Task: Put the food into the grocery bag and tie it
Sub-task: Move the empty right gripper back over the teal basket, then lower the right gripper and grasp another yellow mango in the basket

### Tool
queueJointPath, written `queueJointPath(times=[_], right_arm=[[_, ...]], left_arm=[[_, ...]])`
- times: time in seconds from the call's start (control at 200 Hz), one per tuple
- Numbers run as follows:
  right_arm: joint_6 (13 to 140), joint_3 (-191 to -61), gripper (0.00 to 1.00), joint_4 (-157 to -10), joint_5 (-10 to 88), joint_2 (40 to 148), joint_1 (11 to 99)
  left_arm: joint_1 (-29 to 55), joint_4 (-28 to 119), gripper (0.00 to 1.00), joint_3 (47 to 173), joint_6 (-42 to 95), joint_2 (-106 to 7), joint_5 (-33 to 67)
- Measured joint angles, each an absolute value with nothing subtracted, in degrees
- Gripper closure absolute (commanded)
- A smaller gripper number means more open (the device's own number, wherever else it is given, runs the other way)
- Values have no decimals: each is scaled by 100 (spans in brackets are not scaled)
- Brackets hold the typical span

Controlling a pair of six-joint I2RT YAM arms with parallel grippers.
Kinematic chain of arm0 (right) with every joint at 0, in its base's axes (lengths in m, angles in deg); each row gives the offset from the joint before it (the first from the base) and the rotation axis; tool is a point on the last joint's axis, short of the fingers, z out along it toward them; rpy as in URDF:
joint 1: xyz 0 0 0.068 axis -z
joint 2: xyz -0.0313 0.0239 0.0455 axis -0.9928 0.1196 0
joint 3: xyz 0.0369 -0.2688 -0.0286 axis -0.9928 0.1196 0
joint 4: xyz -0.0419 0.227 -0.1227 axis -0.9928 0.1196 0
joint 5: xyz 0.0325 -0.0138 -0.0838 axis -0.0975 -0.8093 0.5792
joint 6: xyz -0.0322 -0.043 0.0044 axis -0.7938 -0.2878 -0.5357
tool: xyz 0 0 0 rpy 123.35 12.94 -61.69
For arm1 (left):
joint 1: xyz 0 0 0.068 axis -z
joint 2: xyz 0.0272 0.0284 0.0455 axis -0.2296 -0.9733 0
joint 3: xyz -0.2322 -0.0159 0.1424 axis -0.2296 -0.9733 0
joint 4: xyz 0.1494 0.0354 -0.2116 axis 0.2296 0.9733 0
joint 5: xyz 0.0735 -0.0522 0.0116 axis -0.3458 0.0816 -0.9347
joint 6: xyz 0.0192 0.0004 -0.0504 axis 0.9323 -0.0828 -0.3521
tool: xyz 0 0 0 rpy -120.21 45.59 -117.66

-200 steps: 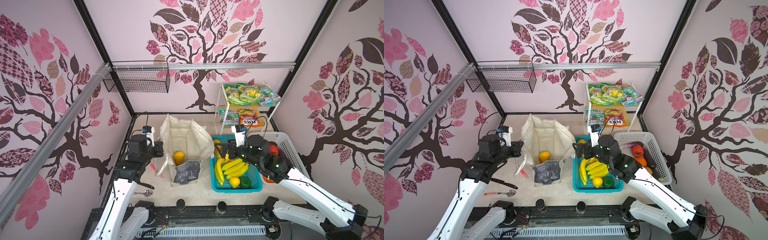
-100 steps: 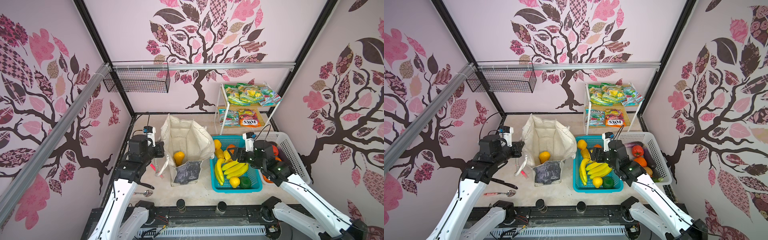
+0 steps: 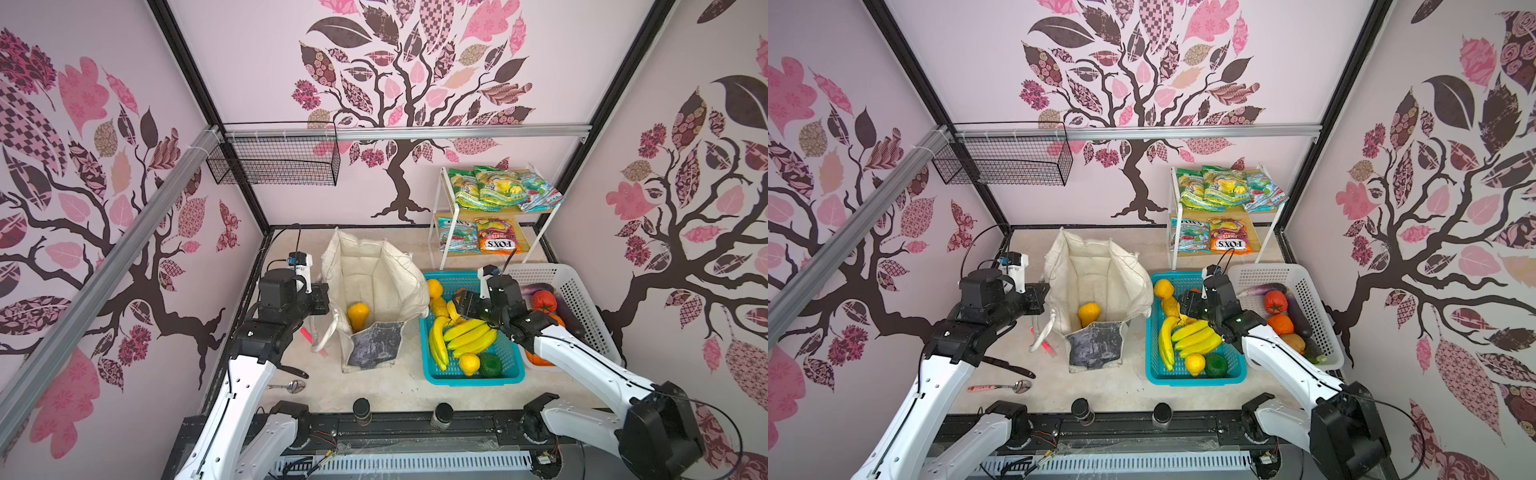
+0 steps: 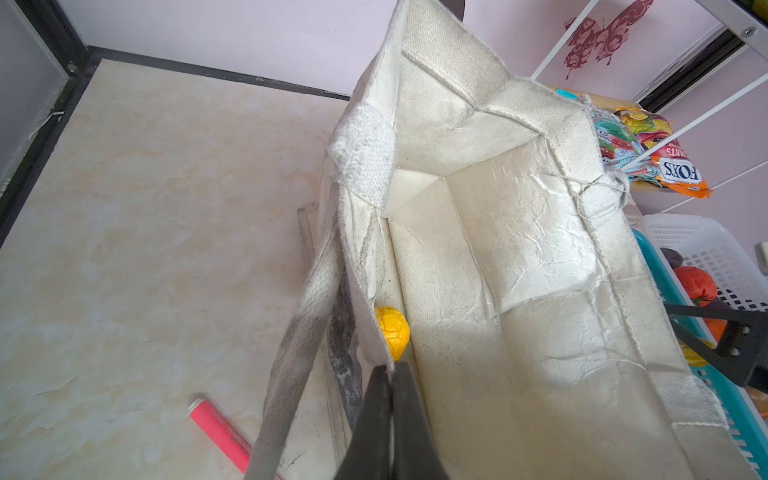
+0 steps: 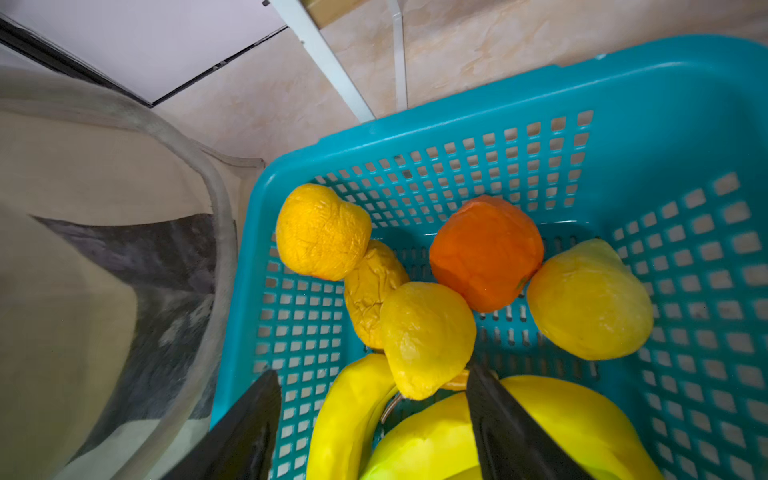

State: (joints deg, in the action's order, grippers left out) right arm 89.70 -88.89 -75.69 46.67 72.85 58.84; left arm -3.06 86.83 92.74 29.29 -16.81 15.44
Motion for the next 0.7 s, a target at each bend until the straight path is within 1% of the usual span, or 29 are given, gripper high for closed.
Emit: queueJointPath(times=[0.095, 0.22, 0.565, 0.7], right_arm=[[8959, -8889, 26, -7708, 4790, 7589, 5884], [8970, -8891, 22, -7894, 4860, 7884, 5884], [9002, -8889, 23, -8233, 4868, 8350, 5884], [9044, -8891, 22, -8296, 4844, 8516, 5884]], left_arm=[[-306, 8683, 100, 9274, 2929, -1688, 1542], [-303, 8683, 100, 9274, 2931, -1688, 1542], [-303, 8683, 100, 9274, 2929, -1688, 1542], [-303, 8683, 100, 9274, 2929, -1688, 1542]])
